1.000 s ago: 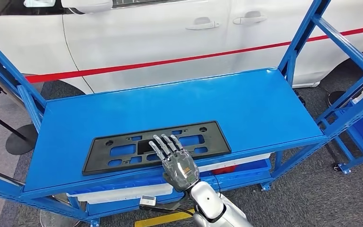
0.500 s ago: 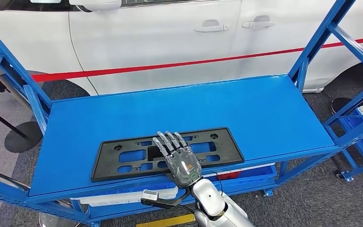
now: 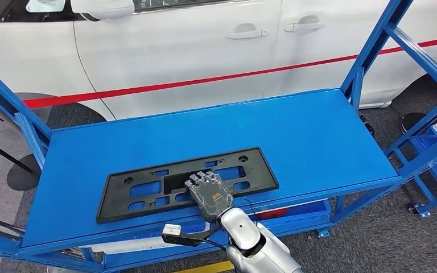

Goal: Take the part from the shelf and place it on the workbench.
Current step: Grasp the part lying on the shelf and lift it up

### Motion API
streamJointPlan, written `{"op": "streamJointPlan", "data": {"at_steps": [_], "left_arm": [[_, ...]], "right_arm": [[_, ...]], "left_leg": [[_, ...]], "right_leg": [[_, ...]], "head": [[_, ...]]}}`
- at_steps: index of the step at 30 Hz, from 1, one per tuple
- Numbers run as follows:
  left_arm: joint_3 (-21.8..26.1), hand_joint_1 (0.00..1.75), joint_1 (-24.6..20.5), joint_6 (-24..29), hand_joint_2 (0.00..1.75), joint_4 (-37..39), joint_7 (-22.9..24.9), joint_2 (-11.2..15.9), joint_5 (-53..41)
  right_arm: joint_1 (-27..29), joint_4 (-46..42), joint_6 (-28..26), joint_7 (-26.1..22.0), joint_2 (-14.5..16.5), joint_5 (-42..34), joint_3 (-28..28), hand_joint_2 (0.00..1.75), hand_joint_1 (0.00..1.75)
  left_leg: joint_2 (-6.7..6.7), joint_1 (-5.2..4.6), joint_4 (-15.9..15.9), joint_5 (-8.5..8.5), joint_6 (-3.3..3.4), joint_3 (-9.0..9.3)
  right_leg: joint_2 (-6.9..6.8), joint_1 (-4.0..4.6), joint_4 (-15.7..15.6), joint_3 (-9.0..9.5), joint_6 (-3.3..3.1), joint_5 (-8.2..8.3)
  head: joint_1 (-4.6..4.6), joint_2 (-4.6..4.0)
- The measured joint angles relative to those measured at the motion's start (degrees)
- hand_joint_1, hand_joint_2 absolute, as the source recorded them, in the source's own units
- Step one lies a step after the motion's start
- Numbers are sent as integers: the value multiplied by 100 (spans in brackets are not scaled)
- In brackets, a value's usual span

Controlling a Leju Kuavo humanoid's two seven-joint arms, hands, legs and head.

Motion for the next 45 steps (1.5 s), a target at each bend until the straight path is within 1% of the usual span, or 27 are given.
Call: {"op": "streamJointPlan", "data": {"at_steps": [2, 5, 7, 9, 11, 12, 13, 14, 15, 17, 19, 22, 23, 25, 27, 28, 29, 30, 32, 34, 38, 39, 40, 42, 43, 44, 45], "left_arm": [[0, 0, -14, -1, 0, 0, -1, 8, 0], [0, 0, -14, -2, 0, 0, 0, 10, 0], [1, 0, -12, -2, 0, 0, 0, 10, 0], [2, 0, -17, -2, 0, 0, 0, 9, 0], [2, 0, -17, -2, 0, 0, 0, 10, 0], [2, 0, -15, -2, 0, 0, 0, 10, 0], [2, 0, -13, -2, 0, 0, 0, 10, 0], [2, 0, -13, -3, 0, 0, 0, 10, -1], [2, 0, -13, -3, 0, 0, 0, 9, -1], [2, 0, -15, -3, 0, 0, 0, 8, -2], [2, 0, -14, -3, 0, 0, 1, 8, -1], [2, 0, -14, -3, 0, 0, 6, 9, 2], [2, 0, -16, -3, 0, 0, 8, 9, 7], [2, 0, -17, -3, 0, 0, 9, 9, 33], [5, 0, -11, -3, 0, 0, 5, 8, 94], [13, 0, -6, -3, 0, 0, -4, 7, 149], [26, 0, 0, -3, 0, 0, -20, 5, 212], [50, 0, 6, -1, 0, 0, -47, 2, 290], [130, 0, 14, 13, 0, 0, -116, -24, 456], [233, 0, 12, 43, 0, -4, -190, -77, 604], [413, 0, 36, 122, 0, -16, -279, -190, 771], [444, 0, 44, 132, 0, -19, -285, -214, 791], [469, 0, 49, 142, 0, -22, -285, -234, 813], [517, 0, 51, 168, 0, -27, -278, -267, 847], [544, 0, 50, 180, 0, -28, -272, -280, 862], [568, 0, 48, 192, 0, -30, -266, -293, 872], [586, 0, 45, 199, 0, -30, -262, -305, 878]], "right_arm": [[-46, 56, 26, 16, 9, 3, 0, 175, 168], [-109, 118, 49, 32, 18, 6, 1, 175, 168], [-138, 147, 62, 32, 21, 6, 1, 175, 168], [-153, 178, 69, 32, 21, 7, 1, 175, 168], [-155, 206, 68, 32, 21, 10, 2, 175, 168], [-155, 216, 68, 32, 21, 13, 3, 175, 168], [-157, 225, 68, 31, 21, 14, 5, 175, 168], [-161, 231, 68, 28, 21, 16, 8, 175, 168], [-166, 236, 68, 26, 21, 17, 14, 175, 169], [-184, 243, 69, 22, 22, 19, 28, 175, 171], [-201, 250, 72, 22, 23, 21, 42, 175, 173], [-215, 263, 91, 35, 24, 32, 55, 175, 175], [-221, 271, 103, 43, 24, 34, 58, 175, 175], [-228, 295, 124, 49, 25, 16, 63, 175, 175], [-214, 304, 59, -17, 22, -133, 57, 175, 175], [-179, 262, -33, -130, 14, -354, 31, 175, 175], [-118, 157, -159, -317, -1, -701, -14, 175, 175], [-24, -49, -316, -592, -27, -1211, -83, 175, 175], [254, -762, -618, -1260, -93, -2520, -250, 175, 175], [655, -1765, -804, -1858, -171, -3906, -431, 175, 175], [1683, -3829, -853, -2716, -421, -5914, -815, 175, 175], [1895, -4270, -852, -2917, -485, -6224, -916, 175, 175], [2081, -4672, -852, -3093, -532, -6446, -1020, 175, 175], [2404, -5342, -848, -3389, -615, -6697, -1203, 175, 175], [2554, -5600, -841, -3478, -652, -6759, -1268, 175, 175], [2686, -5799, -836, -3545, -682, -6804, -1314, 175, 175], [2802, -5968, -832, -3589, -706, -6829, -1351, 175, 175]], "left_leg": [[1, -17, -517, 176, 64, 227], [-3, -25, -623, 192, 166, 260], [7, 1, -676, 226, 239, 284], [13, 11, -704, 244, 285, 292], [15, 11, -703, 243, 298, 284], [14, 10, -702, 242, 299, 285], [11, 11, -701, 240, 297, 289], [5, 11, -700, 236, 291, 299], [-3, 13, -699, 230, 282, 314], [-19, 7, -691, 207, 244, 338], [-27, -5, -690, 192, 181, 343], [-24, 5, -706, 181, 72, 363], [-19, 11, -638, 124, 44, 341], [-10, 24, -161, -169, 6, 134], [-8, 30, 589, -512, -23, -216], [-8, 35, 828, -568, -34, -329], [-7, 39, 869, -518, -38, -348], [-5, 44, 684, -366, -37, -255], [-4, 51, -58, -15, -24, 124], [-16, 36, -560, 117, 37, 380], [-47, -3, -669, 144, 217, 390], [-43, 1, -682, 160, 255, 383], [-33, 5, -691, 168, 282, 378], [-13, -3, -689, 162, 314, 367], [-8, -7, -688, 156, 320, 367], [-5, -9, -687, 148, 325, 372], [-6, -11, -685, 140, 326, 380]], "right_leg": [[9, 19, 28, 9, 45, -28], [15, 24, 20, 5, 125, -24], [13, 16, 171, -52, 182, -140], [9, -3, 703, -298, 229, -448], [8, -18, 1340, -613, 255, -729], [7, -25, 1537, -715, 264, -771], [6, -34, 1605, -756, 270, -737], [4, -43, 1489, -705, 269, -612], [2, -51, 1185, -556, 260, -418], [-1, -44, 388, -164, 227, -90], [5, -14, 9, 13, 185, -5], [14, -3, -42, 31, 95, 12], [9, -14, -71, 48, 57, 26], [-9, -28, -114, 73, -3, 44], [-14, -13, -115, 73, -27, 39], [-14, -5, -113, 79, -31, 35], [-11, 1, -109, 88, -31, 30], [-5, 4, -104, 104, -25, 22], [12, 14, -77, 136, 7, -12], [28, 34, -40, 145, 67, -53], [15, 4, 33, 109, 214, -118], [14, -7, 170, 40, 249, -220], [15, -14, 440, -90, 279, -388], [14, -16, 1188, -456, 316, -750], [14, -17, 1487, -609, 324, -838], [13, -17, 1589, -671, 324, -809], [13, -17, 1475, -629, 316, -679]], "head": [[4, 0], [6, 1], [16, 1], [32, 0], [36, 0], [36, 0], [36, 0], [36, 0], [36, 0], [36, 0], [33, 0], [31, 0], [30, 0], [25, 0], [22, 0], [24, 0], [24, 0], [24, 0], [25, 0], [32, 0], [42, 0], [44, 0], [46, 0], [48, 0], [48, 0], [48, 0], [48, 0]]}}
